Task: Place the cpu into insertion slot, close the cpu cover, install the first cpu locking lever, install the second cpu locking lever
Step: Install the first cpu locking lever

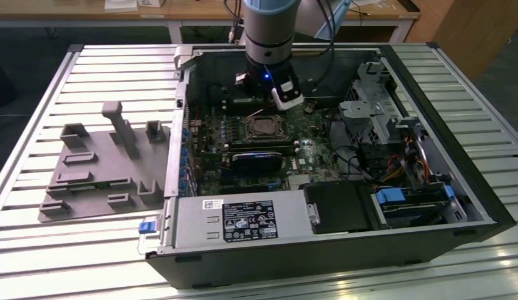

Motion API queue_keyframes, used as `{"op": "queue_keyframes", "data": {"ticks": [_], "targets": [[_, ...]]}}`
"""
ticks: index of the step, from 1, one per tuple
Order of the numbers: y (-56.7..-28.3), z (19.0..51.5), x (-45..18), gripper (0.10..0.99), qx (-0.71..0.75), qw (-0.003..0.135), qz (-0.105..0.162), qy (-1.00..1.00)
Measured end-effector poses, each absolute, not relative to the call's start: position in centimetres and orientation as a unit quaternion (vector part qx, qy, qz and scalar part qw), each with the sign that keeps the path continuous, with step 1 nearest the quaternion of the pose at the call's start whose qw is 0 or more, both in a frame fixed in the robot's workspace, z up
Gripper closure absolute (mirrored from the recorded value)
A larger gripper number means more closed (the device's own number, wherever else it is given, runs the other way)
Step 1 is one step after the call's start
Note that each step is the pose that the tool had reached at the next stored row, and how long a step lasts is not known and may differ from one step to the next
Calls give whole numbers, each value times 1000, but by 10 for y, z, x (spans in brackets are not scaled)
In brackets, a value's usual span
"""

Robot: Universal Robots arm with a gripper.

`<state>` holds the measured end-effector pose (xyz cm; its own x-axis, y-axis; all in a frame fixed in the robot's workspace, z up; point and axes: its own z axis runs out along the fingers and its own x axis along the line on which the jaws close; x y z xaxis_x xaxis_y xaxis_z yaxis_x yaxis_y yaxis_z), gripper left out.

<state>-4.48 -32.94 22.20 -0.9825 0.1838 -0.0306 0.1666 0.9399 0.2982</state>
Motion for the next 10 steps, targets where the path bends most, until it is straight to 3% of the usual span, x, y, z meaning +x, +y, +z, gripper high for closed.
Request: {"op": "queue_keyframes", "data": {"ticks": [10], "targets": [[-328, 218, -45, 984, 103, 48, 149, 982]]}}
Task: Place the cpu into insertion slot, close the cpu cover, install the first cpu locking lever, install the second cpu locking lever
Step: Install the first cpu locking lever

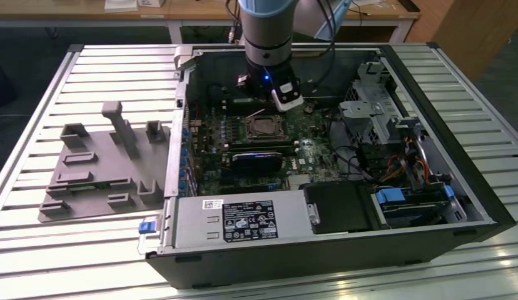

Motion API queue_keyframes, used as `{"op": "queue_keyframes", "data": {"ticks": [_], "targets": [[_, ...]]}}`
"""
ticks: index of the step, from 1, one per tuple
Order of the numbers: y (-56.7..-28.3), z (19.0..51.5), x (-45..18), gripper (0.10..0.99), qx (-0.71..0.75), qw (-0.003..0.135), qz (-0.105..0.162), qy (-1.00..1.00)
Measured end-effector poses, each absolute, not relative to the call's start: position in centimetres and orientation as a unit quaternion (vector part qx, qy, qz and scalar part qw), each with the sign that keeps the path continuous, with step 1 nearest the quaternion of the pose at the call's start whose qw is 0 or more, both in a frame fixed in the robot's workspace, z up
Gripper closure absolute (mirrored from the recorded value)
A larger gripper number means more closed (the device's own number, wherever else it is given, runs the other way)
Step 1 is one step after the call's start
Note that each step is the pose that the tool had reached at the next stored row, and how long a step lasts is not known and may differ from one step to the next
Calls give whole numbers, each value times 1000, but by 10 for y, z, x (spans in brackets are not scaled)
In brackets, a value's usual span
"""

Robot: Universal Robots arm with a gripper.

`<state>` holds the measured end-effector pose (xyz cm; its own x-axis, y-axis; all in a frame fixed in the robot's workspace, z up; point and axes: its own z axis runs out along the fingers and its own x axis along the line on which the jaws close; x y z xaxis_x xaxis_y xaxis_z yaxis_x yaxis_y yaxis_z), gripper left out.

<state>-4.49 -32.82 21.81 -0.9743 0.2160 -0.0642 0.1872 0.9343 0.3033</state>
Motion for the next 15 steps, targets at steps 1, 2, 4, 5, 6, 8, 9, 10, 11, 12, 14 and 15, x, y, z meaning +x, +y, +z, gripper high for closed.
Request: {"op": "queue_keyframes", "data": {"ticks": [1, 2, 4, 5, 6, 8, 9, 10, 11, 12, 14, 15], "targets": [[-328, 218, -45, 984, 107, 49, 149, 982], [-328, 217, -45, 984, 113, 51, 149, 981], [-328, 216, -45, 984, 124, 53, 148, 980], [-328, 216, -45, 984, 131, 54, 148, 979], [-328, 215, -45, 984, 137, 55, 148, 978], [-328, 215, -47, 984, 145, 57, 147, 977], [-328, 215, -48, 984, 149, 58, 147, 976], [-327, 215, -49, 984, 152, 58, 147, 976], [-327, 214, -50, 984, 155, 59, 147, 975], [-327, 214, -51, 984, 159, 60, 147, 975], [-327, 213, -51, 984, 167, 62, 146, 973], [-327, 213, -52, 984, 170, 63, 146, 972]]}}
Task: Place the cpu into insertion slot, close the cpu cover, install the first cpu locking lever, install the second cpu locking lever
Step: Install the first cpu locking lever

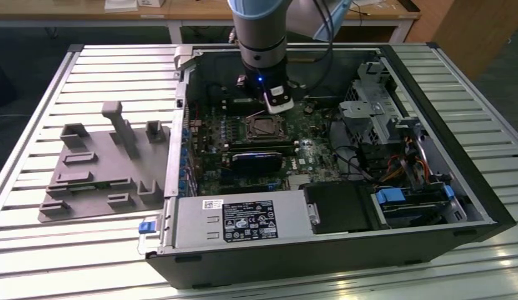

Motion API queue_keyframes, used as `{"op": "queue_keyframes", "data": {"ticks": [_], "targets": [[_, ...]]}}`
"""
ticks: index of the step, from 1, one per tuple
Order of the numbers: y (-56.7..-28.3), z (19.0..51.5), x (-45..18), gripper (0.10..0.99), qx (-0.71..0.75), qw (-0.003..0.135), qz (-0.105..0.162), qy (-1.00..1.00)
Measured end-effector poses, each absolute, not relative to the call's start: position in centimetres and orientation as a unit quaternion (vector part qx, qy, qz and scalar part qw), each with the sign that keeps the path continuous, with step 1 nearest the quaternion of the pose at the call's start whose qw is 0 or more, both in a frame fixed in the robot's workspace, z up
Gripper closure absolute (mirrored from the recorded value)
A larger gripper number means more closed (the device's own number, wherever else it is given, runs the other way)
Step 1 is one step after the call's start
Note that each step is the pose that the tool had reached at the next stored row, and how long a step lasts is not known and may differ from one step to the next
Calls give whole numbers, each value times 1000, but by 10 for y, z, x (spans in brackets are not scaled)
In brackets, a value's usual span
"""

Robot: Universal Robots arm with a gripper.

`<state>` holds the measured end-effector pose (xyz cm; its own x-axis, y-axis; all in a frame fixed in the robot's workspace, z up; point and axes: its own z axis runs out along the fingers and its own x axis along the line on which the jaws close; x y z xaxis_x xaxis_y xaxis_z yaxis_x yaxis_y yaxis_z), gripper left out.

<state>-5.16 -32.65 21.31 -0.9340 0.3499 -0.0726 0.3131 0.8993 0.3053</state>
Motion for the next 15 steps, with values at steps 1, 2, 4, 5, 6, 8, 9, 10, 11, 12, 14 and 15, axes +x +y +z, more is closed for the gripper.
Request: {"op": "queue_keyframes", "data": {"ticks": [1, 2, 4, 5, 6, 8, 9, 10, 11, 12, 14, 15], "targets": [[-326, 213, -52, 984, 174, 64, 146, 972], [-326, 213, -52, 984, 178, 65, 146, 971], [-325, 212, -53, 984, 184, 66, 145, 970], [-324, 211, -53, 984, 186, 67, 145, 969], [-323, 211, -53, 984, 188, 67, 145, 969], [-323, 210, -54, 984, 195, 69, 145, 968], [-322, 210, -54, 984, 199, 70, 145, 967], [-322, 209, -54, 984, 203, 71, 144, 966], [-322, 209, -54, 984, 207, 72, 144, 965], [-322, 209, -54, 984, 213, 73, 143, 964], [-321, 208, -54, 984, 224, 75, 143, 961], [-321, 207, -54, 984, 229, 76, 142, 960]]}}
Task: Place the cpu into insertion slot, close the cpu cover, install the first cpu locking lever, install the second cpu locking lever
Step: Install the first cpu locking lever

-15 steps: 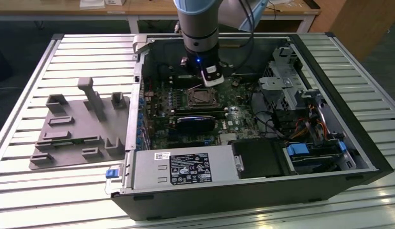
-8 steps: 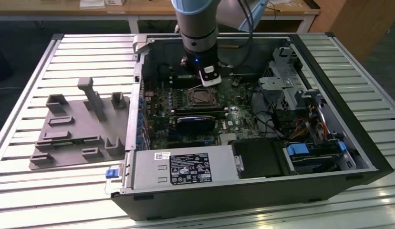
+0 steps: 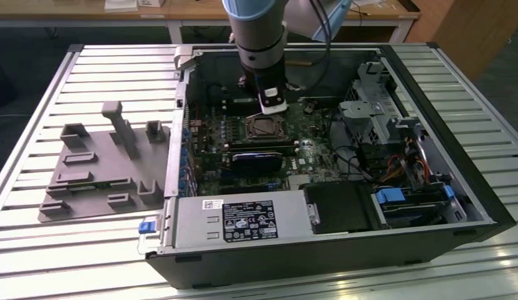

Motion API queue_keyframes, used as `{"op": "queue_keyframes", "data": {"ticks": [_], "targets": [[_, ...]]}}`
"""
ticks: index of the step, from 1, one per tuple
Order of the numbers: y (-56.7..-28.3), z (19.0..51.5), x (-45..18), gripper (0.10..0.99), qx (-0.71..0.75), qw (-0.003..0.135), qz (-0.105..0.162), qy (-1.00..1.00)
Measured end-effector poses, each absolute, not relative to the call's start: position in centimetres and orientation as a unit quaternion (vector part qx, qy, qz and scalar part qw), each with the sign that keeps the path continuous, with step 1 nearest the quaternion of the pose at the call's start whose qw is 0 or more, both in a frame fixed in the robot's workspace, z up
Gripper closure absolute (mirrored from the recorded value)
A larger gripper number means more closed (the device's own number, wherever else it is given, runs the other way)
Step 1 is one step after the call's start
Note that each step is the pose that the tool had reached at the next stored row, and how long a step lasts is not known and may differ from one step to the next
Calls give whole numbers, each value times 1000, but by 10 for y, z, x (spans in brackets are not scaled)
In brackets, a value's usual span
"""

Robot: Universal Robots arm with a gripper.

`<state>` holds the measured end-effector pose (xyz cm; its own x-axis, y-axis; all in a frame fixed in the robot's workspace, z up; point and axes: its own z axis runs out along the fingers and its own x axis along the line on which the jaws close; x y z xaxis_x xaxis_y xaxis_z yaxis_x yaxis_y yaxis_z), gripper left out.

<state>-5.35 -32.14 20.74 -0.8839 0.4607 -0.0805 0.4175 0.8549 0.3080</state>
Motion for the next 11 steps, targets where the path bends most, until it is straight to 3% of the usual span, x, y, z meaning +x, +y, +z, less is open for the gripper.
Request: {"op": "queue_keyframes", "data": {"ticks": [11], "targets": [[-316, 206, -57, 984, 256, 81, 140, 953]]}}
